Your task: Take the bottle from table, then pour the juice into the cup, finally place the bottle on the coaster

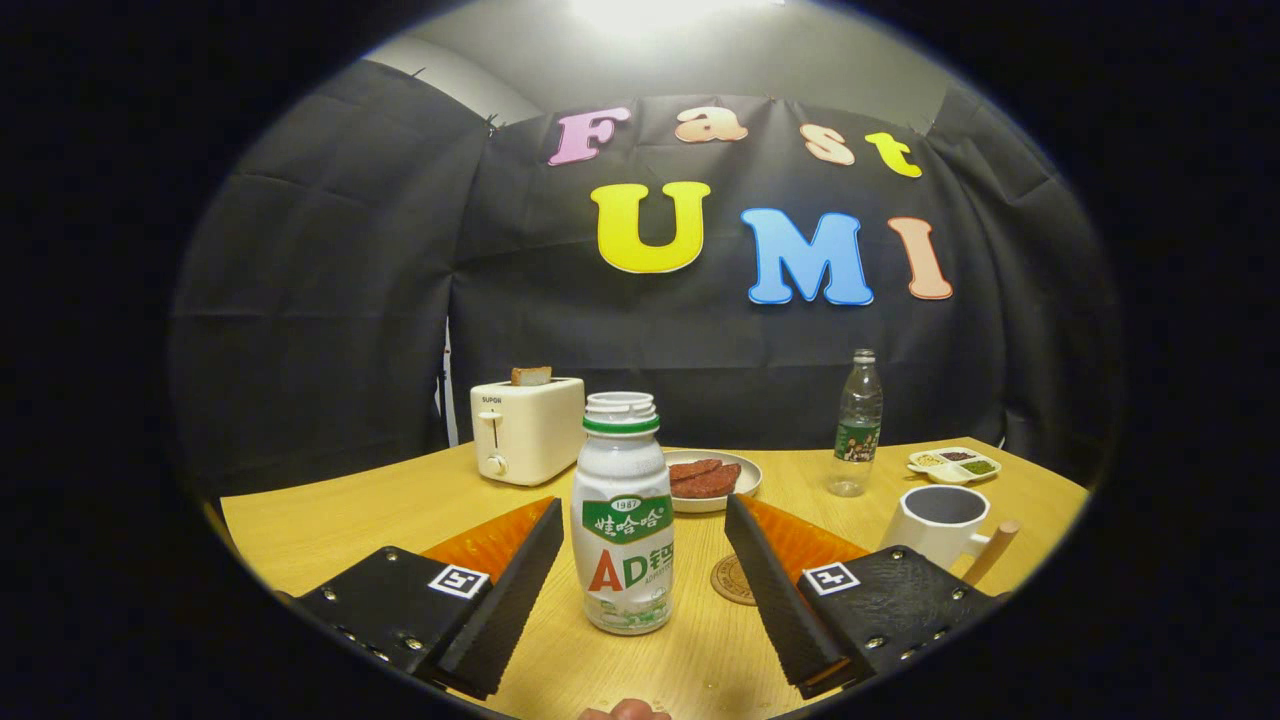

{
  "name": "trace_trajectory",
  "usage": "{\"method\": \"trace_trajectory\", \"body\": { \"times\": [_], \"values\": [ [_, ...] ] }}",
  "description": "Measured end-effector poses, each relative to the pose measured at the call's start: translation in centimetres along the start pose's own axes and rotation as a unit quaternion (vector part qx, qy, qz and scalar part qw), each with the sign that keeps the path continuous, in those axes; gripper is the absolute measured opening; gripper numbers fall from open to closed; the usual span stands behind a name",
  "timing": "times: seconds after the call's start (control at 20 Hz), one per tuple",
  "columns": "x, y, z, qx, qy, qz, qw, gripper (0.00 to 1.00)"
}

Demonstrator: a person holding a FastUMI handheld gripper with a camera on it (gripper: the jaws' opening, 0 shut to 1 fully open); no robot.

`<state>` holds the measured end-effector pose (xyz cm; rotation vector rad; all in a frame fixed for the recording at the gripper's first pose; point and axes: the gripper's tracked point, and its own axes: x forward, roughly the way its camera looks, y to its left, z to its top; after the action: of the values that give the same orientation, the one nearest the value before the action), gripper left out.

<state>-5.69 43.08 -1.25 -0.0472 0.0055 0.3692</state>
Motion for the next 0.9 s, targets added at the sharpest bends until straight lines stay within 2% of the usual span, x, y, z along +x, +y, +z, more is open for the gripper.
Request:
{"method": "trace_trajectory", "body": {
  "times": [0.45,0.5,0.55,0.6,0.9],
  "values": [
    [3.7,1.4,-1.5,-0.012,0.015,0.001,1.0,0.98],
    [4.0,0.8,-1.7,-0.022,0.019,-0.01,1.0,0.95],
    [3.6,1.0,-1.4,-0.024,0.016,-0.005,1.0,0.8],
    [4.2,1.3,-1.8,-0.016,0.018,-0.002,1.0,0.71],
    [3.1,-0.7,-1.7,0.018,0.016,-0.044,0.999,0.68]
  ]
}}
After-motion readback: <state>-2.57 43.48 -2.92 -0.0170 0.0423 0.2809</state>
